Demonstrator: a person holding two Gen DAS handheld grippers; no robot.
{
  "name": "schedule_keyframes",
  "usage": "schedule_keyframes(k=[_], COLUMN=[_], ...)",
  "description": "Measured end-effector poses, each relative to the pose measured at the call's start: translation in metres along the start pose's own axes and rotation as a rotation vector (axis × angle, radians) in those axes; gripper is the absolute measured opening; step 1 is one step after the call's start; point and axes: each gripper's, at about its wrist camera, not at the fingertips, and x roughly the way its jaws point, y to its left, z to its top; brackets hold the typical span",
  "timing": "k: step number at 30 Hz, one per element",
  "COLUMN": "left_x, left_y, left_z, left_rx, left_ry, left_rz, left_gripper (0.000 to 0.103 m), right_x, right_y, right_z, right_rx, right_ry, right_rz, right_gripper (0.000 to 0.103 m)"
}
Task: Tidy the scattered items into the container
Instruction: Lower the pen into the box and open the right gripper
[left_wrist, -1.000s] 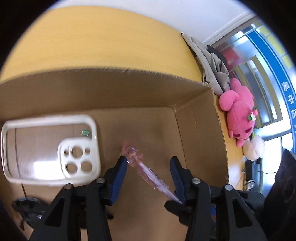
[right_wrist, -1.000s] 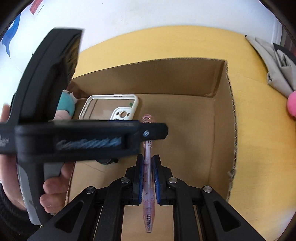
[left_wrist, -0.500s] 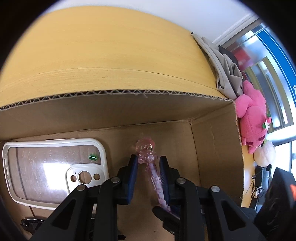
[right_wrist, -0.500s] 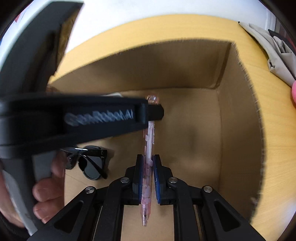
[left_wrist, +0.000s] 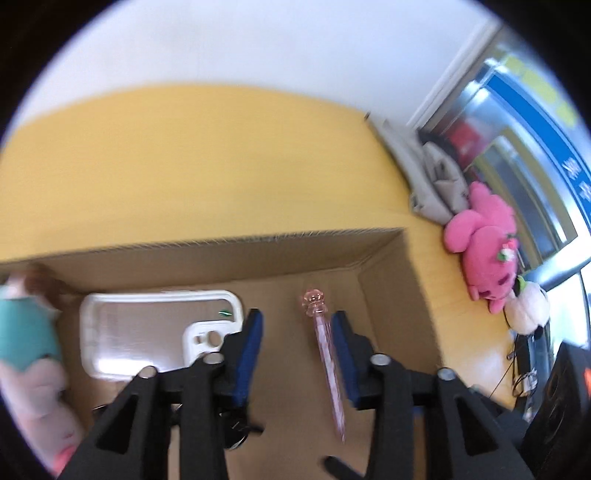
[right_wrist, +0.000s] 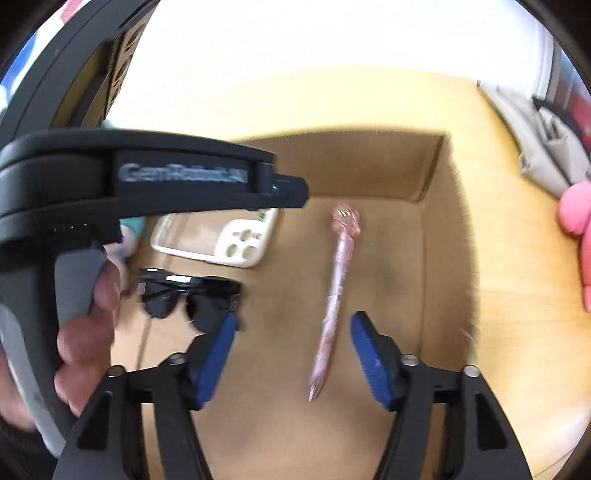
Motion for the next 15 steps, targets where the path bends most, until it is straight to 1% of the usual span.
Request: schedule_keyframes(k=[1, 2, 4, 6, 8, 10, 12, 13, 14, 15], left_x=[-0.019, -0.041, -0.082, -0.113, -0.135, -0.153, -0.169, -0.173, -0.177, -0.180], left_y=[-0.002, -0.004, -0.004, -0.001, -0.002, -0.001, -0.002, -0.005, -0.008, -0.011], left_z=[-0.005, -0.014, -0.034, -0.057, -0.078, -0.101, -0.130, -0.141, -0.155, -0.170], left_rx=[0.020, 0.042, 0.073, 0.094, 0.098, 0.099, 0.109, 0.114, 0.120, 0.123], left_ry=[-0.038, -0.084, -0.160, -0.208, -0.245, -0.274, -0.299, -0.309, -0.315, -0.314], left_rz=[0.011, 0.022, 0.036, 0.058, 0.084, 0.108, 0.151, 0.169, 0.192, 0.197], left_gripper=[0.052, 0.055, 0.064, 0.066, 0.067, 0.068, 0.069, 0.072, 0.074, 0.077], right_x=[-0.016, -0.034, -0.056, -0.086, -0.109, -0.129, -0.137, -0.145, -0.143, -0.141], right_y=[0.002, 0.004, 0.008, 0.015, 0.021, 0.016, 0.019, 0.019, 0.018, 0.017], right_z=[-0.007, -0.015, -0.025, -0.051, -0.076, -0.102, -0.127, -0.131, -0.141, -0.154], right_rx=[0.001, 0.000, -0.007, -0.019, -0.027, -0.018, -0.017, -0.018, -0.019, -0.017], right_ry=[-0.040, -0.075, -0.115, -0.157, -0.183, -0.205, -0.208, -0.207, -0.204, -0.202], right_rz=[0.000, 0.014, 0.047, 0.071, 0.079, 0.077, 0.065, 0.057, 0.049, 0.042], right_gripper=[0.091, 0.093, 0.093, 0.093, 0.094, 0.095, 0.095, 0.095, 0.095, 0.095])
